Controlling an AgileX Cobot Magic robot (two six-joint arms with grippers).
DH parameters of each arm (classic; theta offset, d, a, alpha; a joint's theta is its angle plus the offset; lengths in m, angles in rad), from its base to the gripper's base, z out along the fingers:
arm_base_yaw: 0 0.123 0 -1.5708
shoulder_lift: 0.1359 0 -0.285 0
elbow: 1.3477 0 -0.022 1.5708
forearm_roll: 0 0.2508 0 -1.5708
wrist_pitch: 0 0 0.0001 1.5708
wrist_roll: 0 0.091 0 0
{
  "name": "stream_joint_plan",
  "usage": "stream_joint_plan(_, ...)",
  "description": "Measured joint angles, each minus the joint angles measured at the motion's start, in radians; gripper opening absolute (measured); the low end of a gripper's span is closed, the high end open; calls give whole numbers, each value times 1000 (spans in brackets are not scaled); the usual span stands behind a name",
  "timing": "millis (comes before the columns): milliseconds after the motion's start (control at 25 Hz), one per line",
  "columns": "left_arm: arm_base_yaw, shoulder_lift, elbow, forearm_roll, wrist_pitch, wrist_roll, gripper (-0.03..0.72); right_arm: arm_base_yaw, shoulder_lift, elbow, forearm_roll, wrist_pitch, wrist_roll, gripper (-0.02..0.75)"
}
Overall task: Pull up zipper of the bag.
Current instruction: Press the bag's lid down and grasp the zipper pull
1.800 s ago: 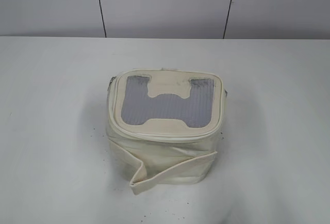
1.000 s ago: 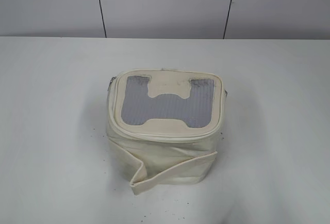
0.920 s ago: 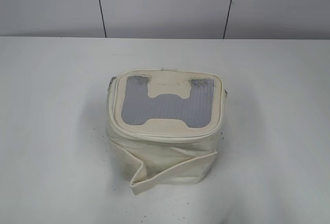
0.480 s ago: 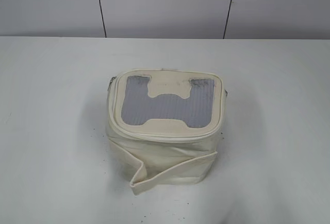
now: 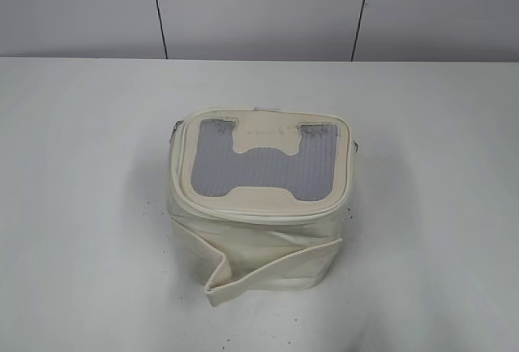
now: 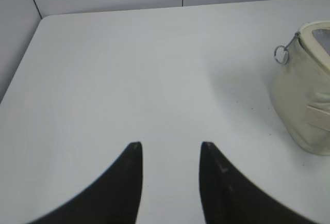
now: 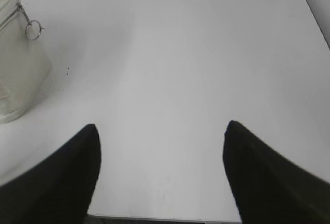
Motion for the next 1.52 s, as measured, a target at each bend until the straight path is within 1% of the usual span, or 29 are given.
stream_joint_plan(120,-6,43,-17,-43,-40,0,291,13,43,-5,3,-8,0,573)
stream_joint_plan(240,-6,119,-26,-100,-142,0,291,30,119,-18,12,-75,0,573)
stream_joint_plan(320,-6,193,-26,-151,-219,0,291,31,196,-25,45,-146,0,573)
stream_joint_plan(440,-6,332,-28,-222,-304,11,291,55,302,-25,133,-257,-25,573)
stream_joint_plan(480,-6,370,-33,-251,-327,34,291,72,332,-28,166,-293,-51,573)
stream_joint_plan(560,-7,453,-53,-325,-373,135,291,114,414,-49,212,-334,-107,573)
stream_joint_plan(680,-8,572,-89,-423,-404,259,291,179,563,-115,232,-356,-151,573)
stream_joint_plan(800,-8,700,-122,-492,-404,344,291,223,737,-205,237,-355,-196,573)
stream_joint_plan(960,-8,897,-165,-588,-380,448,291,230,980,-366,272,-308,-300,573)
stream_joint_plan(1040,-8,972,-191,-645,-353,487,291,230,1082,-454,306,-265,-393,573)
stream_joint_plan(1200,-8,1133,-261,-720,-265,581,291,230,1299,-634,398,-115,-582,573)
stream_joint_plan(1320,-17,1241,-315,-737,-210,611,291,242,1452,-773,455,14,-650,573)
stream_joint_plan(1400,-31,1306,-351,-740,-195,620,291,272,1550,-864,458,65,-666,554)
stream_joint_plan(1520,-57,1387,-396,-735,-183,627,295,341,1687,-1009,458,118,-688,517)
